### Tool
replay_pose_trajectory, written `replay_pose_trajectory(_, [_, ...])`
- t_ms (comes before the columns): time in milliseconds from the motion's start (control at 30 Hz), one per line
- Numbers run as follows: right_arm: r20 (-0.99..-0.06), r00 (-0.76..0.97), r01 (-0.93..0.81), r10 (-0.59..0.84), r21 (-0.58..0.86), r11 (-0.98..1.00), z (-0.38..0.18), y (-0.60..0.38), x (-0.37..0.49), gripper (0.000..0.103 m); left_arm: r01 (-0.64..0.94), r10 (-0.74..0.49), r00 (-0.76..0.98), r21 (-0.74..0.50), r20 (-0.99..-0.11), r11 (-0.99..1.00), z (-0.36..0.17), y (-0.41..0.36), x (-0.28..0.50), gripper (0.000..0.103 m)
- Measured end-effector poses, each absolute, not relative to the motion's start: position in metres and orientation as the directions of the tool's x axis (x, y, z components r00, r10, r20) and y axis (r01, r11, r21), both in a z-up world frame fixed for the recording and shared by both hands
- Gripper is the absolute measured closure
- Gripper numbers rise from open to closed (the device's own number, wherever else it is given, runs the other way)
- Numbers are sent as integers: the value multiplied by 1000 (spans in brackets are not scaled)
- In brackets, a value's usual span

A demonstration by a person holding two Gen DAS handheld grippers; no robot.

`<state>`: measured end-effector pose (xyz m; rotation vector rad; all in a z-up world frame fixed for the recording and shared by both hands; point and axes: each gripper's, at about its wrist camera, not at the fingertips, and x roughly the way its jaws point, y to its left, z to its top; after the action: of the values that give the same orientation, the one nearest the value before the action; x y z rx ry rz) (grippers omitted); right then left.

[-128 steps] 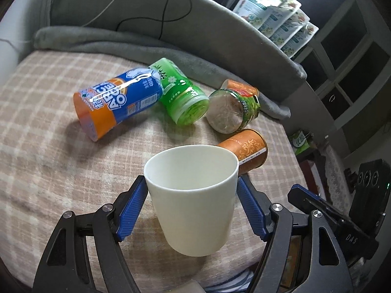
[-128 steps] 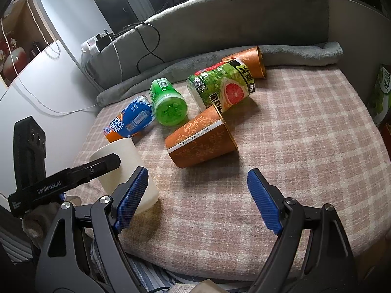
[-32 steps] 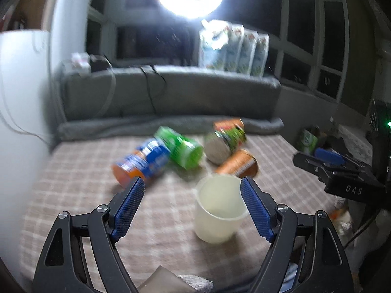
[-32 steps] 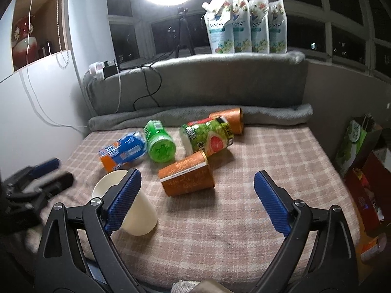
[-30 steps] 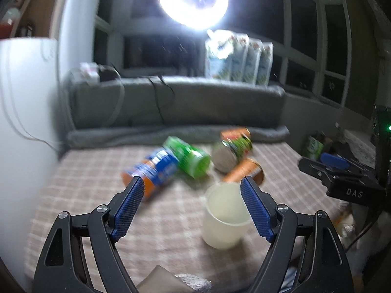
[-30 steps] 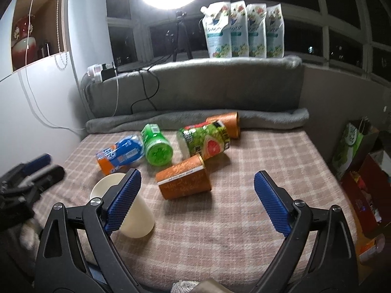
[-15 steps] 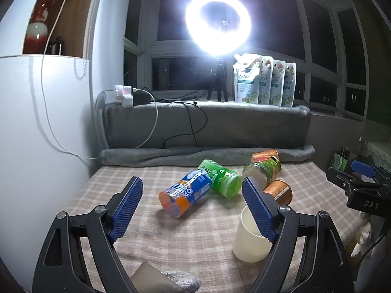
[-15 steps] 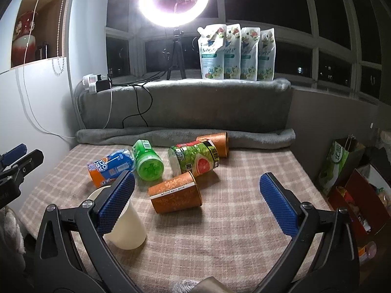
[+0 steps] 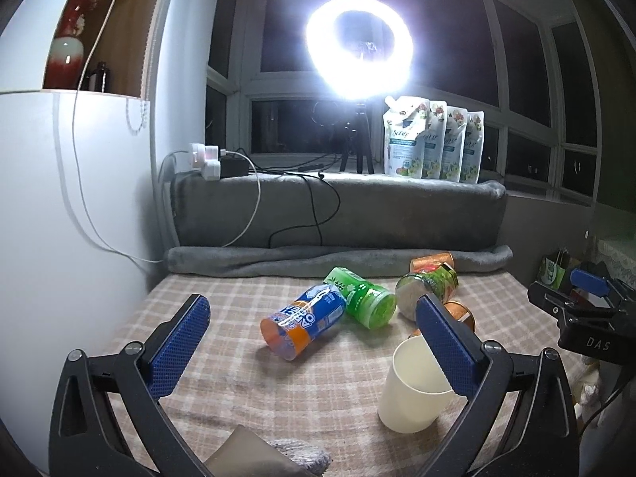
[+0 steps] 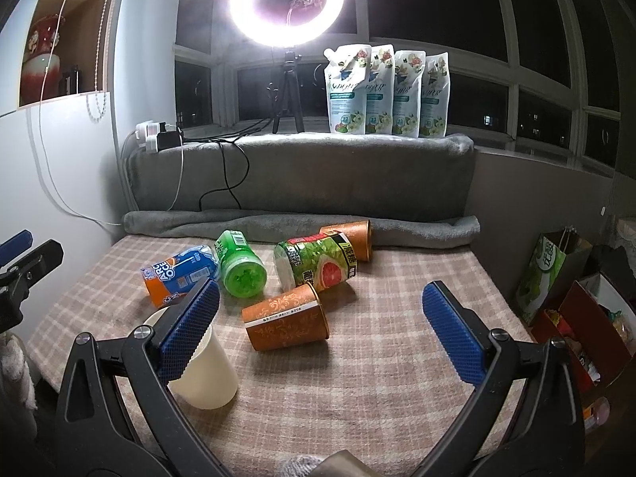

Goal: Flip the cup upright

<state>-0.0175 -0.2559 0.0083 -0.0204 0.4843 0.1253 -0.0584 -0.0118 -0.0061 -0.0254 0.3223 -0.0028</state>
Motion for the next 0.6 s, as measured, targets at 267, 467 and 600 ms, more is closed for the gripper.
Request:
replay_pose_trajectory(267, [-467, 877, -127, 116, 8, 992, 8, -256, -17, 0, 2, -14, 944, -36, -329, 999, -6, -11, -58, 0])
replay_pose_trajectory(467, [-470, 875, -128, 118, 11, 992, 8, -255, -16, 0, 5, -20, 939, -45, -344, 999, -8, -11, -56, 0])
replay_pose_trajectory(600, [-469, 875, -129, 119, 10, 992, 7, -254, -16, 0, 8, -25, 937, -51, -350, 999, -10, -10, -54, 0])
